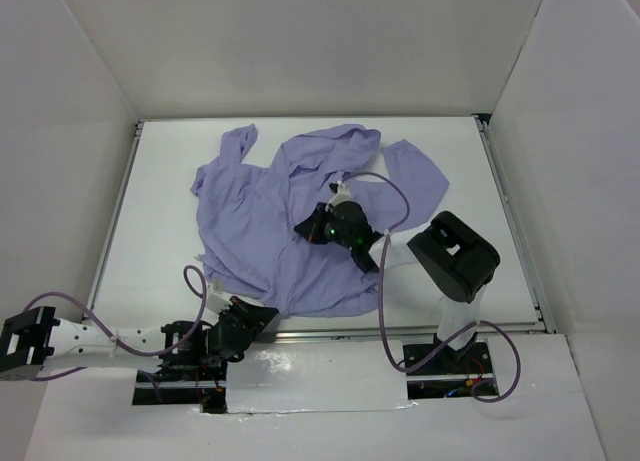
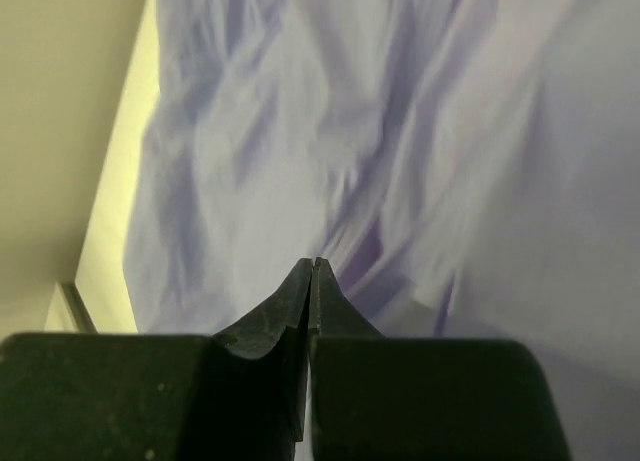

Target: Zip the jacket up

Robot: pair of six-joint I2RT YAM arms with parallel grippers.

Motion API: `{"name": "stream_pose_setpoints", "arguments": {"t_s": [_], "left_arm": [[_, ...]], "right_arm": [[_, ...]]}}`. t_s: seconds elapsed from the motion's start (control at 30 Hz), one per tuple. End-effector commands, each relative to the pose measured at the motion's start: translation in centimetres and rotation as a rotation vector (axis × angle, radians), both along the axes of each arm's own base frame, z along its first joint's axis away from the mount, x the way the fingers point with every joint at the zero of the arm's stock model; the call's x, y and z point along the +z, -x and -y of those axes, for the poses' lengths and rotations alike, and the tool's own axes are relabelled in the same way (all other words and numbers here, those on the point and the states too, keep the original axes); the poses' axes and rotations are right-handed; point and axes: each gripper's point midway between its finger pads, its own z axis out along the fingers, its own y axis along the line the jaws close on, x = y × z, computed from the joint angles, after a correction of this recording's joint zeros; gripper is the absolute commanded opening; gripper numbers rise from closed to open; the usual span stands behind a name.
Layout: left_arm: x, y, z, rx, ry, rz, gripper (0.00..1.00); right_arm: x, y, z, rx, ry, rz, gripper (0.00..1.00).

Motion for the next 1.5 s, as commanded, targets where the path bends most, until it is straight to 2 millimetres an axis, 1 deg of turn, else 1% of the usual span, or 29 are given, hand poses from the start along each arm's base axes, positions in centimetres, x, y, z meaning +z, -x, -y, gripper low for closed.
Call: {"name": "stream_pose_setpoints", "arguments": {"t_s": [0.0, 0.03, 0.07, 0.13, 0.27, 0.3, 0.33, 0.37, 0.53, 0.57, 0.6, 0.63, 0.67, 0.7, 0.73, 0.77, 0.8, 0.83, 0.87, 0.9, 0.97, 1.03, 1.17, 1.23, 1.3, 1.33, 1.37, 1.4, 1.47], "left_arm": [[-6.4, 0.9, -4.2, -0.006, -0.158, -0.035, 0.00], [-6.5, 0.9, -4.2, -0.011, -0.161, -0.034, 0.00], [-6.4, 0.9, -4.1, -0.012, -0.159, -0.033, 0.00], [-6.5, 1.0, -4.1, -0.015, -0.160, -0.038, 0.00], [-6.5, 1.1, -3.9, -0.024, -0.164, -0.042, 0.00], [-6.6, 1.2, -3.9, -0.027, -0.169, -0.042, 0.00], [-6.5, 1.2, -3.8, -0.029, -0.169, -0.042, 0.00], [-6.5, 1.2, -3.8, -0.031, -0.170, -0.043, 0.00], [-6.8, 1.4, -3.7, -0.042, -0.169, -0.051, 0.00], [-6.7, 1.5, -3.6, -0.046, -0.157, -0.052, 0.00], [-6.8, 1.5, -3.5, -0.049, -0.155, -0.051, 0.00], [-6.7, 1.6, -3.4, -0.051, -0.144, -0.050, 0.00], [-6.8, 1.6, -3.4, -0.052, -0.145, -0.053, 0.00], [-6.8, 1.6, -3.4, -0.055, -0.143, -0.051, 0.00], [-6.8, 1.7, -3.3, -0.055, -0.141, -0.052, 0.00], [-6.8, 1.7, -3.3, -0.057, -0.139, -0.052, 0.00], [-6.7, 1.7, -3.2, -0.061, -0.134, -0.048, 0.00], [-6.7, 1.7, -3.2, -0.059, -0.137, -0.046, 0.00], [-6.7, 1.7, -3.2, -0.062, -0.138, -0.045, 0.00], [-6.6, 1.7, -3.1, -0.068, -0.140, -0.042, 0.00], [-6.7, 1.8, -3.1, -0.071, -0.143, -0.045, 0.00], [-6.8, 1.8, -3.2, -0.070, -0.146, -0.044, 0.00], [-6.8, 1.8, -3.3, -0.073, -0.157, -0.038, 0.00], [-6.7, 1.7, -3.4, -0.065, -0.180, -0.038, 0.00], [-6.3, 1.5, -3.3, -0.055, -0.192, -0.032, 0.00], [-6.8, 1.5, -4.1, -0.044, -0.235, -0.045, 0.00], [-6.8, 1.5, -4.1, -0.023, -0.237, -0.063, 0.00], [-7.0, 1.5, -4.4, -0.013, -0.251, -0.075, 0.00], [-7.3, 1.7, -4.9, 0.004, -0.284, -0.102, 0.00]], "right_arm": [[3.8, -5.7, 0.6, -0.027, 0.007, 0.117, 0.00], [4.1, -6.5, 0.7, -0.027, 0.013, 0.127, 0.00], [4.4, -7.7, 1.5, -0.046, 0.015, 0.127, 0.00], [5.5, -9.3, 1.8, -0.044, 0.009, 0.139, 0.00], [6.5, -12.1, 2.6, -0.033, 0.025, 0.142, 0.00], [7.2, -13.5, 3.2, -0.047, 0.029, 0.150, 0.00], [6.7, -13.9, 3.3, -0.032, 0.025, 0.128, 0.00], [7.7, -15.4, 4.3, -0.043, 0.009, 0.136, 0.00], [9.1, -19.0, 6.6, -0.057, -0.038, 0.068, 0.00], [10.3, -20.2, 7.0, -0.072, -0.042, 0.081, 0.00], [10.7, -21.3, 8.0, -0.091, -0.034, 0.087, 0.00], [13.2, -22.8, 8.0, -0.089, -0.049, 0.132, 0.00], [11.9, -23.5, 8.4, -0.093, -0.033, 0.093, 0.00], [14.2, -25.2, 9.3, -0.109, -0.038, 0.144, 0.00], [12.7, -26.0, 9.8, -0.115, -0.012, 0.111, 0.00], [13.2, -27.0, 10.7, -0.128, -0.007, 0.124, 0.00], [15.2, -28.1, 11.0, -0.133, -0.010, 0.155, 0.00], [14.5, -28.9, 11.3, -0.139, 0.006, 0.154, 0.00], [14.8, -29.5, 11.6, -0.146, 0.010, 0.167, 0.00], [16.5, -30.3, 12.3, -0.159, 0.007, 0.201, 0.00], [17.5, -31.3, 12.9, -0.167, 0.015, 0.244, 0.00], [18.3, -31.6, 13.0, -0.163, 0.019, 0.277, 0.00], [21.0, -31.6, 12.6, -0.128, 0.010, 0.363, 0.00], [21.5, -31.4, 12.1, -0.100, 0.005, 0.390, 0.00], [20.4, -30.8, 10.9, -0.029, -0.001, 0.387, 0.00], [19.7, -30.6, 10.6, -0.008, -0.006, 0.380, 0.00], [18.0, -30.0, 9.6, 0.049, -0.019, 0.360, 0.00], [17.0, -29.6, 8.8, 0.069, -0.025, 0.342, 0.00], [14.9, -29.3, 8.3, 0.075, -0.025, 0.313, 0.00]]}}
